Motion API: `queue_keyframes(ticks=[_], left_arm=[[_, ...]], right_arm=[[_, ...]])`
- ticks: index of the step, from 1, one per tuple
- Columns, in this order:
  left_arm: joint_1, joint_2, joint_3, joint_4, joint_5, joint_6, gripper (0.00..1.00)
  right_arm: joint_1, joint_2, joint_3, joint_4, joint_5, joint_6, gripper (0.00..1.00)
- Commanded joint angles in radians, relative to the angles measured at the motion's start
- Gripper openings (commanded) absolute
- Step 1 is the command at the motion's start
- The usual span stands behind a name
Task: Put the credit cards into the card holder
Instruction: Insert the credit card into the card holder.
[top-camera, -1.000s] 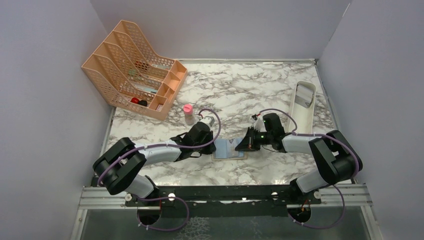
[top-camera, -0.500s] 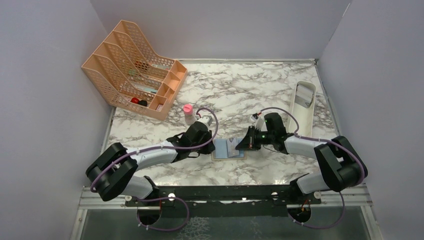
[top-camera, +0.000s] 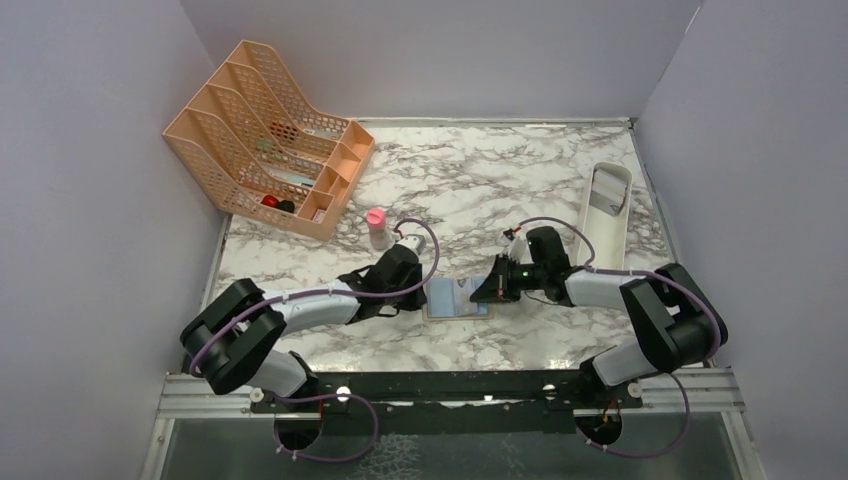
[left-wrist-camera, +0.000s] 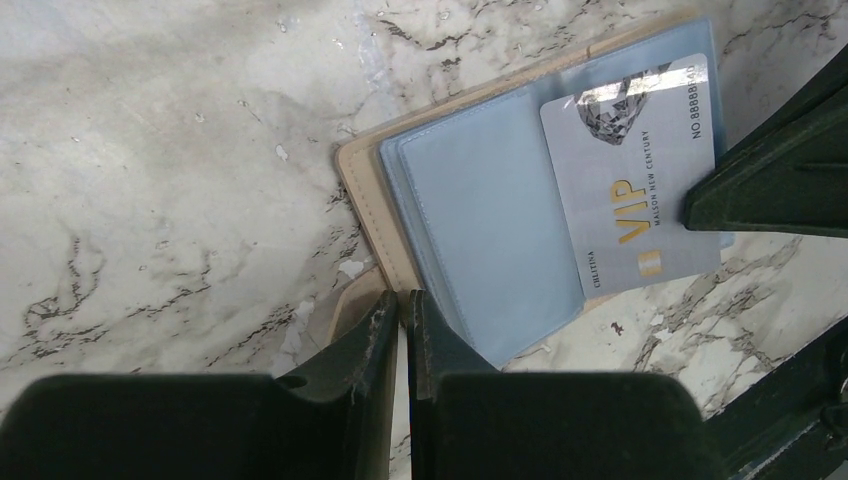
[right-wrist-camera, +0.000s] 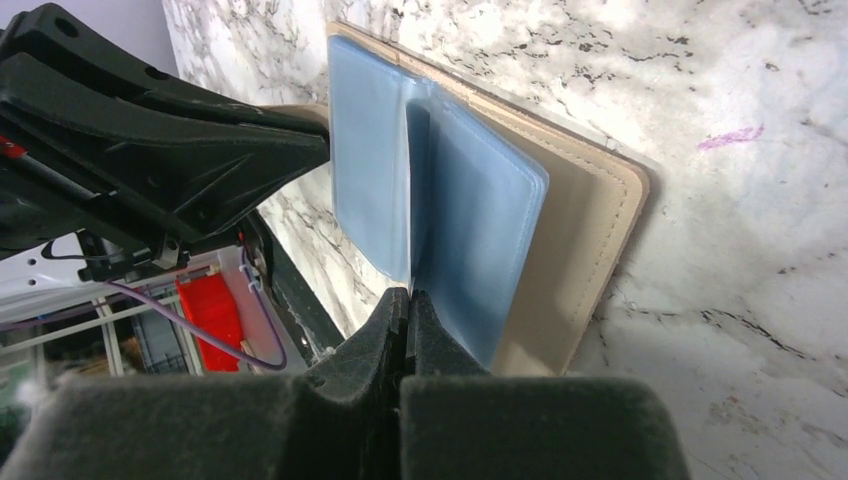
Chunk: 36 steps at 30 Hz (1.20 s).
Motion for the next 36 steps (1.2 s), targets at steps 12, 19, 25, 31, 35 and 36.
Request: queue_keyframes(ticks=[12, 19, 25, 31, 35, 36], left_arm=[[0.003, 0.023, -0.012, 0.033, -0.023, 0.009, 0.12], [0.003, 0.014, -0.022, 0.036, -0.022, 0.007, 0.12], [0.002, 0.007, -0.039, 0.047, -0.011, -0.004, 0.12], [0.003, 0.008, -0.048, 0.064, 0.003, -0.016, 0.12], [0.003, 0.008, -0.053, 0.072, 0.01, -0.023, 0.12], [0.003, 0.008, -0.054, 0.074, 0.013, -0.026, 0.12]], right_arm=[[0.007, 0.066, -0.012, 0.11, -0.079, 0.039, 0.01], [0.007, 0.077, -0.019, 0.136, -0.069, 0.056, 0.01], [0.007, 0.114, -0.038, 0.203, -0.076, 0.091, 0.01], [0.007, 0.135, -0.067, 0.273, -0.073, 0.132, 0.01], [0.007, 0.149, -0.078, 0.316, -0.073, 0.157, 0.02], [0.008, 0.153, -0.078, 0.325, -0.073, 0.161, 0.02]])
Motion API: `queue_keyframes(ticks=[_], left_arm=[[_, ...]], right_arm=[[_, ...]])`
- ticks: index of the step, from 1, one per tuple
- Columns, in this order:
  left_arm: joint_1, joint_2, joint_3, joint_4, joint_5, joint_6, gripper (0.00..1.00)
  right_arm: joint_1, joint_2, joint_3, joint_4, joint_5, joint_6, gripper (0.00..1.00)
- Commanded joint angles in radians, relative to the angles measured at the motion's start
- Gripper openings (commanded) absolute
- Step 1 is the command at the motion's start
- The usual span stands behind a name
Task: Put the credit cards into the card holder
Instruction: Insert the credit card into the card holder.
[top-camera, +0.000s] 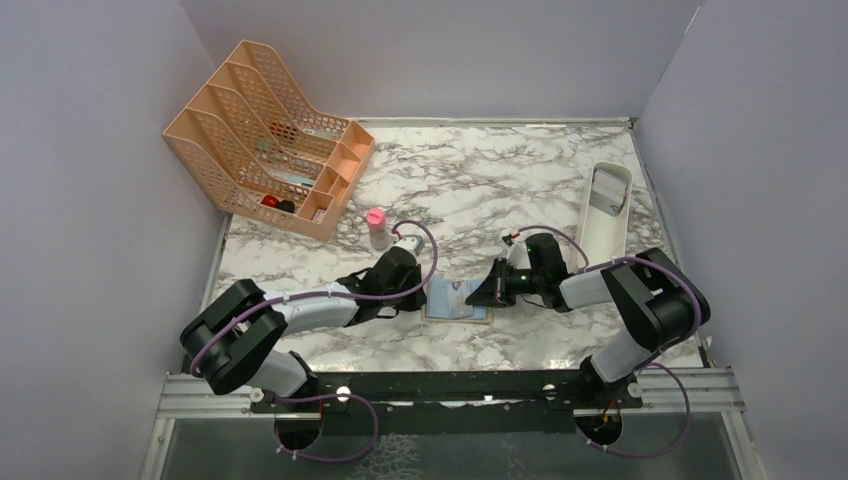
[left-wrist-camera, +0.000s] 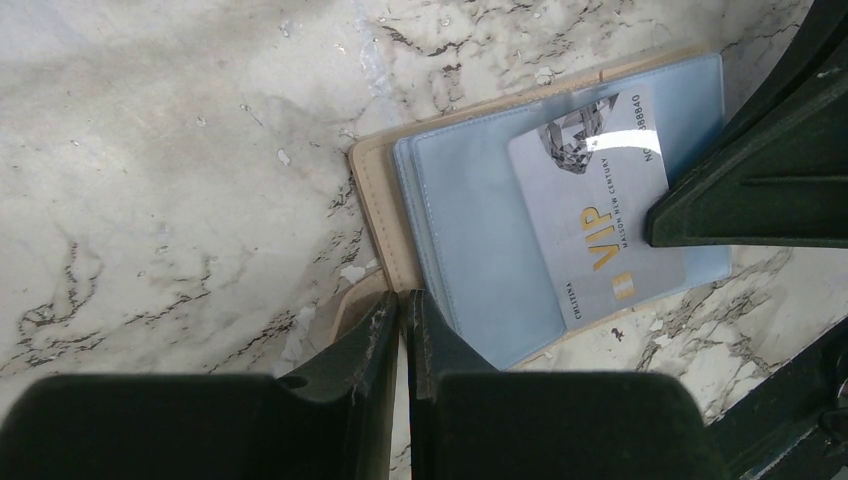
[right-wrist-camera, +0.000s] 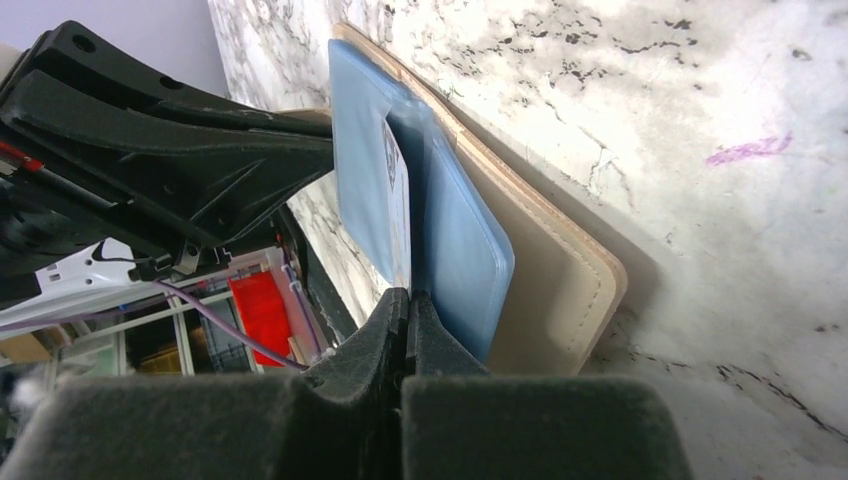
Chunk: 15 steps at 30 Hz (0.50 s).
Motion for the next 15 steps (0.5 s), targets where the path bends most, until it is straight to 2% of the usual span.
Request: queue_keyframes(ticks=[1, 15], left_arm=[[0.002, 0.0, -0.023, 0.014, 0.018, -0.018, 0.12], [0.001, -0.024, -0.065, 0.06, 0.053, -0.064, 0.12]], right_arm=[[0.008, 0.029, -0.018, 0.079, -0.004, 0.03, 0.01], [0.009, 0.039, -0.022, 0.141, 0.009, 0.076, 0.01]])
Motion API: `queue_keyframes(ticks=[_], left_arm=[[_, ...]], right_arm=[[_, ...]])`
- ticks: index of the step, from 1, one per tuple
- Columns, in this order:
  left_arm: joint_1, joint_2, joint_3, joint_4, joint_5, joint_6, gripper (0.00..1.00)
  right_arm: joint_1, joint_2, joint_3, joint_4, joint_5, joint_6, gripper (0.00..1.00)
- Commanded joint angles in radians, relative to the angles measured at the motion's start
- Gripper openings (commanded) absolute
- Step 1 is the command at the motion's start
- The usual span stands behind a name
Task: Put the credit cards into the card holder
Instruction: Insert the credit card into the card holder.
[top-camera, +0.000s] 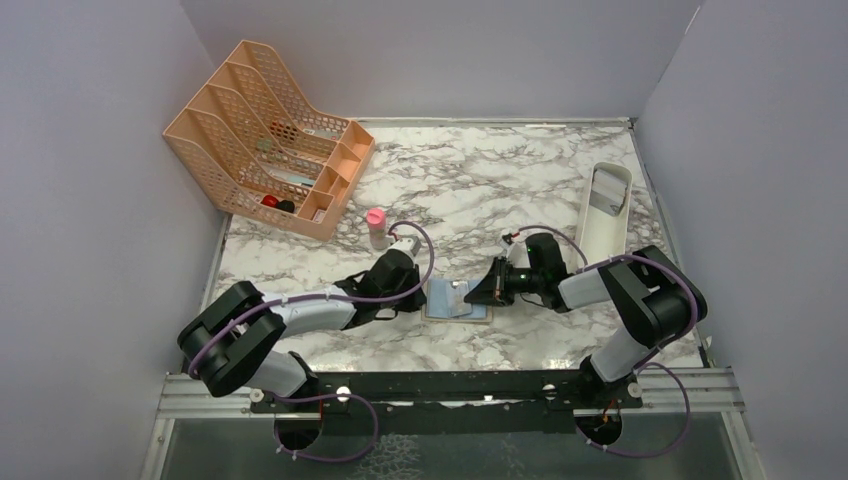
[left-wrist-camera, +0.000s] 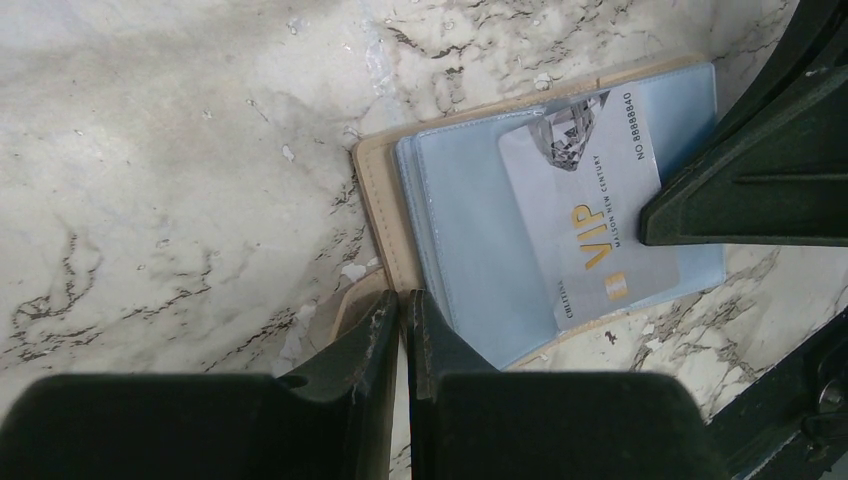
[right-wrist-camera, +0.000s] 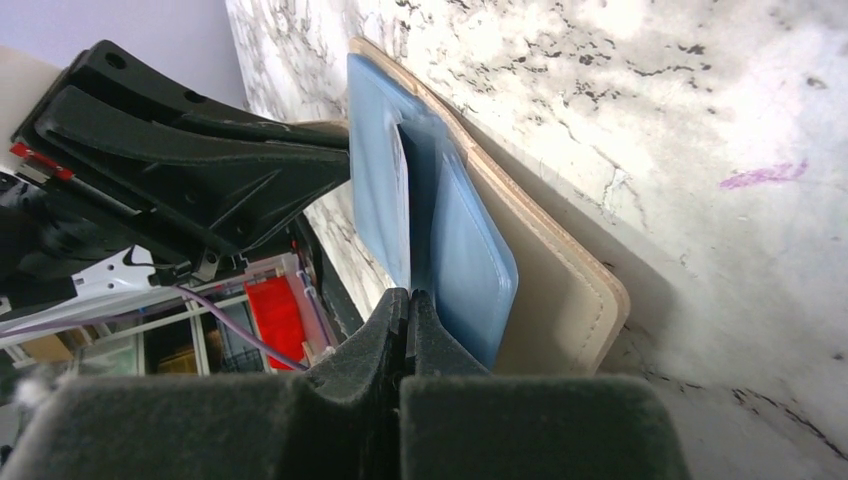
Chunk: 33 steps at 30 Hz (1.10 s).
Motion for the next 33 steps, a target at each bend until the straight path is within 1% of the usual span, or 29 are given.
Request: queue_keyframes(ticks=[1, 3, 10, 15, 19, 23, 33], left_arm=[[0.0, -0.011, -0.04, 0.027, 0.052, -0.035, 0.12], [0.0, -0.013, -0.047, 0.038, 0.059, -0.041, 0.12], [-0.001, -0.018, -0.066, 0.054, 0.072, -0.056, 0.12], [-0.001, -0.022, -0.074, 0.059, 0.071, -0.06, 0.12], [-0.001, -0.025, -0.074, 0.048, 0.061, -0.054, 0.12], [-0.001, -0.032, -0.075, 0.034, 0.044, -0.043, 0.12], [0.0, -0.006, -0.062, 0.01, 0.017, -0.024, 0.12]], right_arm=[[0.01, 0.014, -0.023, 0.084, 0.022, 0.036, 0.01], [0.012, 0.021, -0.025, 0.097, 0.019, 0.044, 0.03], [0.013, 0.017, 0.02, 0.026, 0.047, -0.006, 0.03], [0.013, 0.013, 0.073, -0.063, 0.059, -0.077, 0.03], [0.012, 0.024, 0.165, -0.239, 0.073, -0.221, 0.01], [0.012, 0.033, 0.207, -0.338, 0.091, -0.33, 0.01], [0.009, 0.08, 0.277, -0.442, 0.064, -0.397, 0.02]])
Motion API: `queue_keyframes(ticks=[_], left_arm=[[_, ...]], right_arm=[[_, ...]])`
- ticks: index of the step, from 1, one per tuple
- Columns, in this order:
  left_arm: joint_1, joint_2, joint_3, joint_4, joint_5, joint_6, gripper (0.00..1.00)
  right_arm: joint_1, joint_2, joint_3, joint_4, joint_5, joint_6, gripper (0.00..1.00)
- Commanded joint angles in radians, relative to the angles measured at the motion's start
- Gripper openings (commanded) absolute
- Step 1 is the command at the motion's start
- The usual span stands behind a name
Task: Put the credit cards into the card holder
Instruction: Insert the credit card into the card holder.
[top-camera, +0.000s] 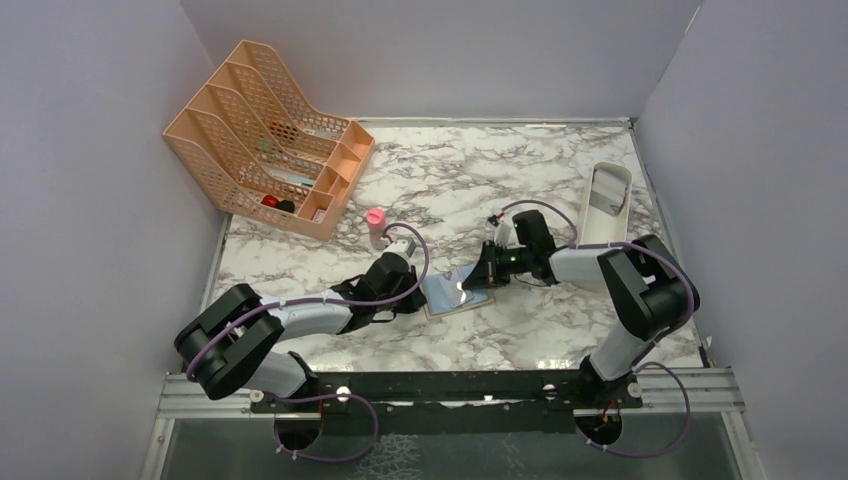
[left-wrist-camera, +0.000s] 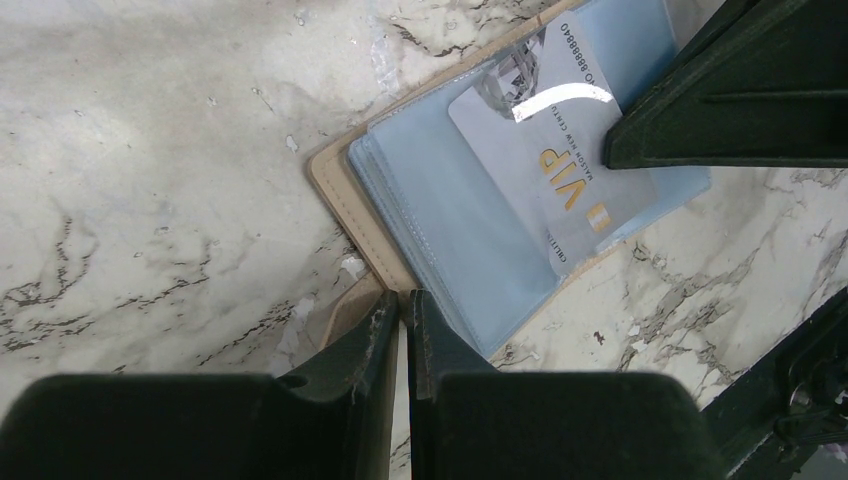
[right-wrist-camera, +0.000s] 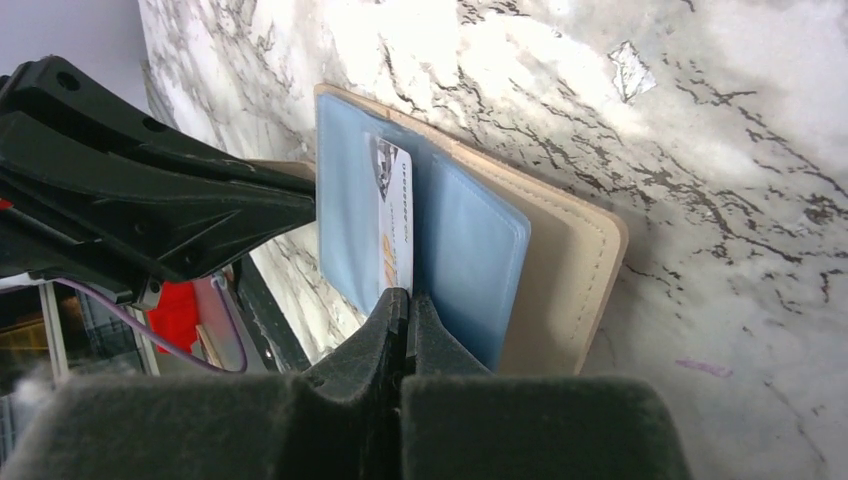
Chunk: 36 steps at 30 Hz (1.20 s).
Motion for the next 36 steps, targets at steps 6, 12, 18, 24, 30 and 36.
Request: queue_keyframes(ticks=[6, 12, 18, 24, 30, 36], left_arm=[[-0.007, 0.011, -0.003, -0.075, 0.001, 0.021, 0.12], [-0.007, 0.009, -0.002, -0.081, -0.003, 0.023, 0.12], [-0.007, 0.013, 0.005, -0.084, -0.002, 0.027, 0.12], [-0.007, 0.016, 0.017, -0.088, -0.004, 0.037, 0.12], [-0.007, 0.02, 0.017, -0.086, -0.001, 0.038, 0.12], [-0.007, 0.018, 0.018, -0.081, 0.006, 0.036, 0.12]], right_arm=[[-0.004, 0.068, 0.047, -0.074, -0.006, -0.072, 0.02], [-0.014, 0.075, 0.082, -0.12, -0.001, -0.117, 0.03], [-0.019, 0.073, 0.135, -0.222, 0.013, -0.19, 0.01], [-0.025, 0.076, 0.153, -0.247, 0.025, -0.212, 0.01], [-0.03, 0.081, 0.18, -0.274, 0.031, -0.23, 0.01], [-0.03, 0.104, 0.126, -0.154, -0.036, -0.157, 0.01]])
